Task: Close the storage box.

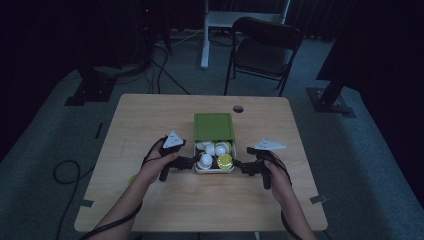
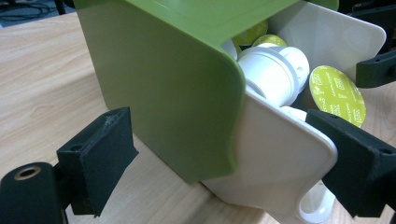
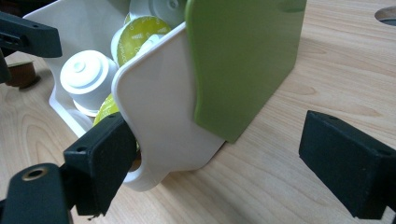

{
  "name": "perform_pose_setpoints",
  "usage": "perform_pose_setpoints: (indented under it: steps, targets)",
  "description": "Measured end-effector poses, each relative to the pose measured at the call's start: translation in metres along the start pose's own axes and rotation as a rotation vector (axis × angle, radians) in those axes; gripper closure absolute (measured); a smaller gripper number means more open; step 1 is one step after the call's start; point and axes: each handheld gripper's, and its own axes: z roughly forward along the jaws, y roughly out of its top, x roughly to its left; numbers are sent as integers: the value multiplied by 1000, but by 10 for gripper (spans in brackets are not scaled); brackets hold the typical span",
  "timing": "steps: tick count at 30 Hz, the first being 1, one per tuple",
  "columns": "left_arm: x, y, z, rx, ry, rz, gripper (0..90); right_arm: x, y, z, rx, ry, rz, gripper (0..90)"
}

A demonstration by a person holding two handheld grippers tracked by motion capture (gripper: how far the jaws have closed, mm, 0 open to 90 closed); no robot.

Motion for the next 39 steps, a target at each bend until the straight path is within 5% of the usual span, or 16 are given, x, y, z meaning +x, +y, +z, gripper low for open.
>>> perform_pose_setpoints:
  steps: [39]
  targets:
    - [26, 18, 19, 9, 40, -8, 104, -19, 21, 23, 11, -46, 41, 111]
